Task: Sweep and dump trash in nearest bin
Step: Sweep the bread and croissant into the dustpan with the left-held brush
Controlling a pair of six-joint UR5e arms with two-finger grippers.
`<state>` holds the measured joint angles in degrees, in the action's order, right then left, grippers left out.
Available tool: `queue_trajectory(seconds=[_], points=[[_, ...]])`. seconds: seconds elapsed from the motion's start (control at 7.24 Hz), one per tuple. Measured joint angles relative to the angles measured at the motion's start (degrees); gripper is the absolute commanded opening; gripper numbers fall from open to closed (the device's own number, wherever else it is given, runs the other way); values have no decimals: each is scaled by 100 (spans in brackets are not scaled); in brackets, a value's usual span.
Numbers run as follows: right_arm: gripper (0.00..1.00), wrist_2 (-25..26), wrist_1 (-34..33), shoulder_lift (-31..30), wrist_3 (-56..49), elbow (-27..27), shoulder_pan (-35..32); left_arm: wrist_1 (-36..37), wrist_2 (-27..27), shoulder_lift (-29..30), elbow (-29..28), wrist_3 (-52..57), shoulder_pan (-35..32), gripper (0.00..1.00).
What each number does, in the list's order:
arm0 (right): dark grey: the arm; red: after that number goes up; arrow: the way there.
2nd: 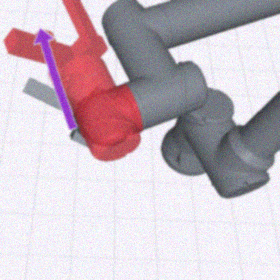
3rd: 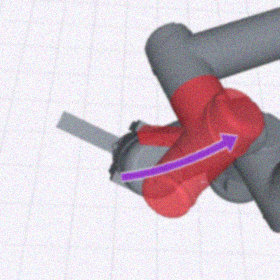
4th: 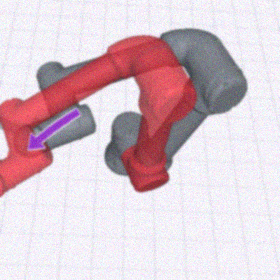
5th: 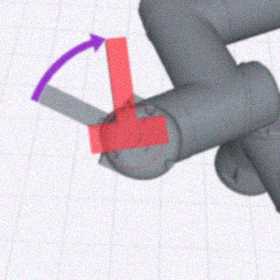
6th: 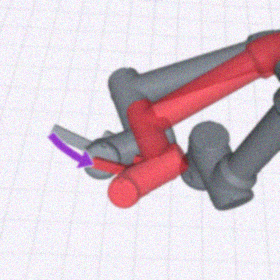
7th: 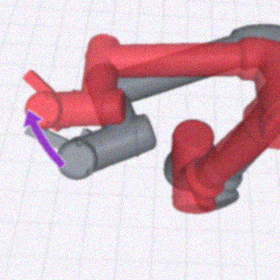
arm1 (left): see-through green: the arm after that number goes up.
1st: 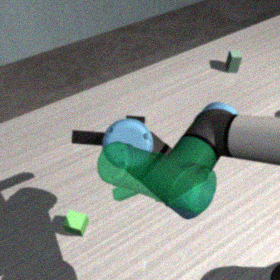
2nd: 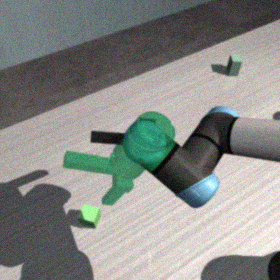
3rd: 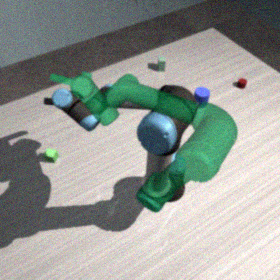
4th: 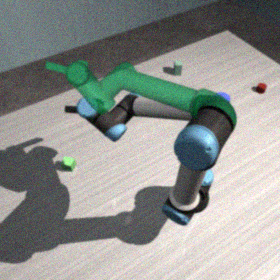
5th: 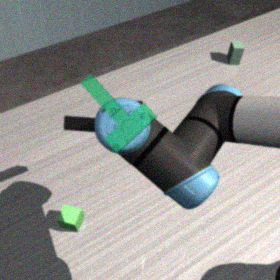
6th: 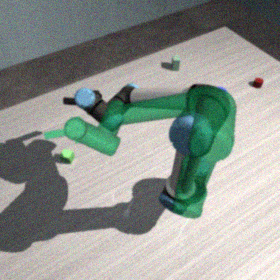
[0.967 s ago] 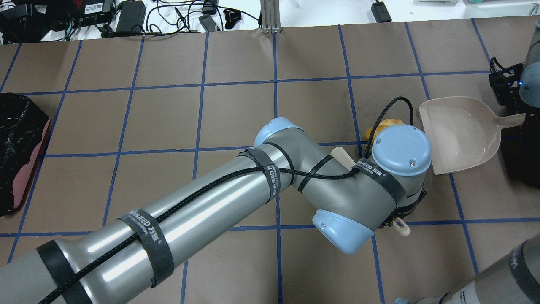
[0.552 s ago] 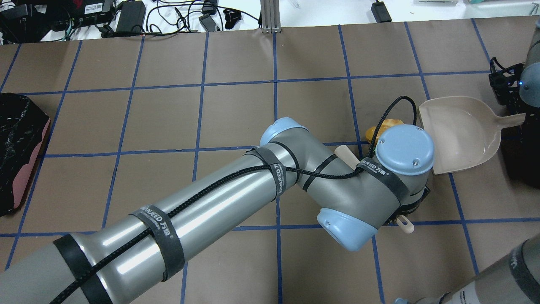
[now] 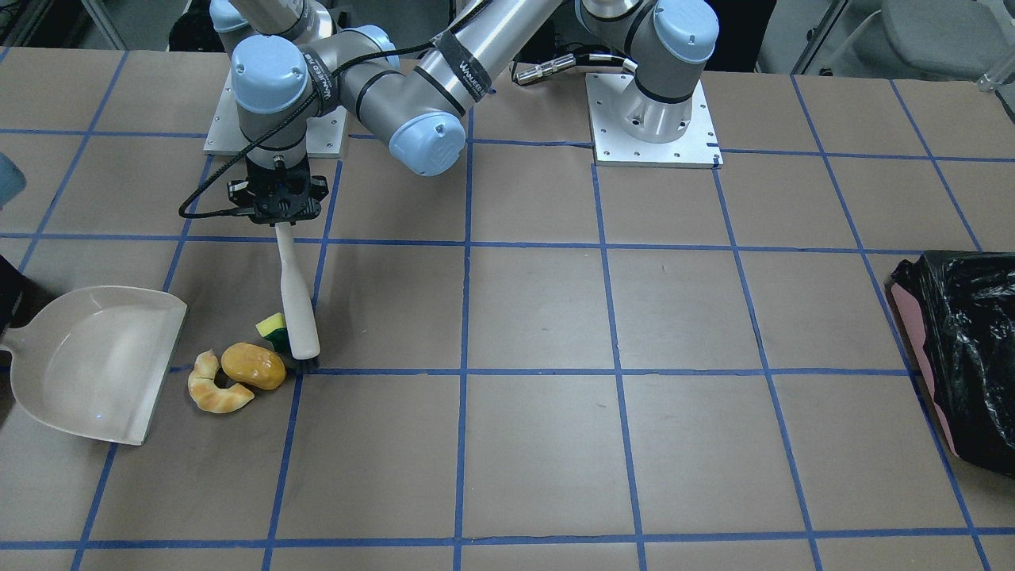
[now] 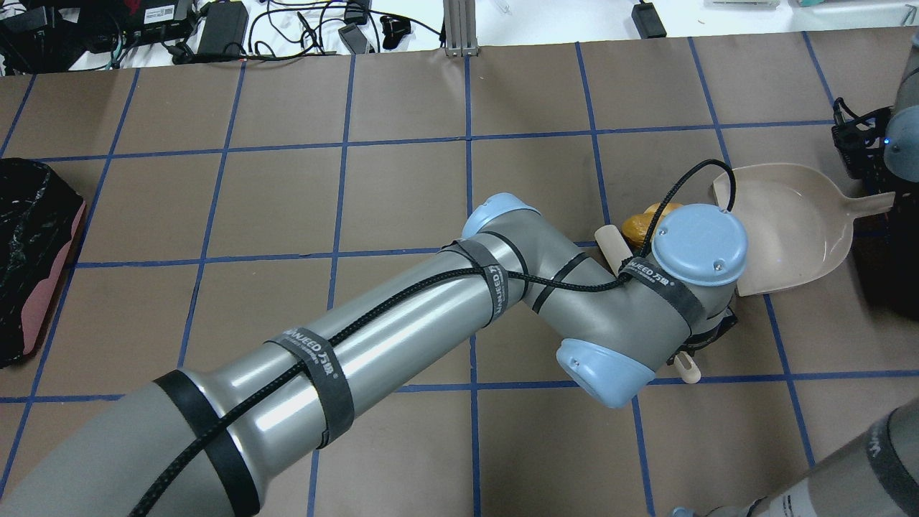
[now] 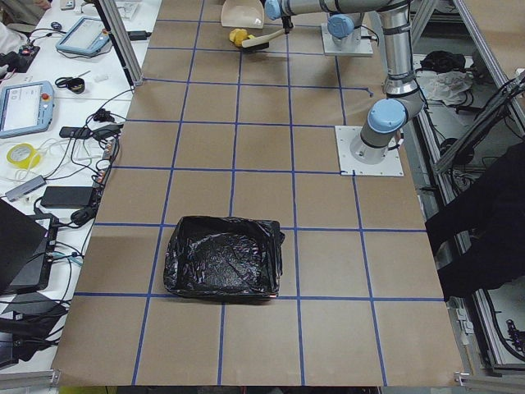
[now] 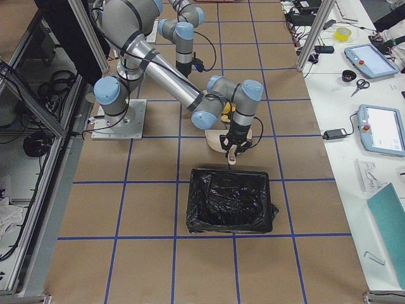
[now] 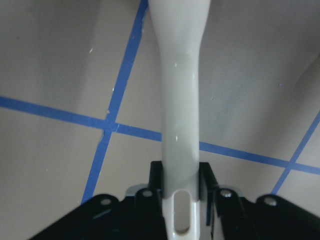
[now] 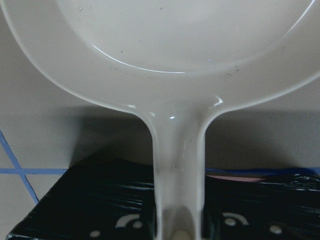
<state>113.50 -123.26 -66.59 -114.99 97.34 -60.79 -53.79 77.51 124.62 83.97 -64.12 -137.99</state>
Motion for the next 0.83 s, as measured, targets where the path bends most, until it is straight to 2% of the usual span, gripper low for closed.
queue_trajectory(seconds=[0.55,0.83], points=[[0,5,2,-1,-64,4,-3,2,337,776,-1094,1256,0,0],[0,5,-2,-3,-67,3,-3,18,365,1129,-1569,1490,-2,0]])
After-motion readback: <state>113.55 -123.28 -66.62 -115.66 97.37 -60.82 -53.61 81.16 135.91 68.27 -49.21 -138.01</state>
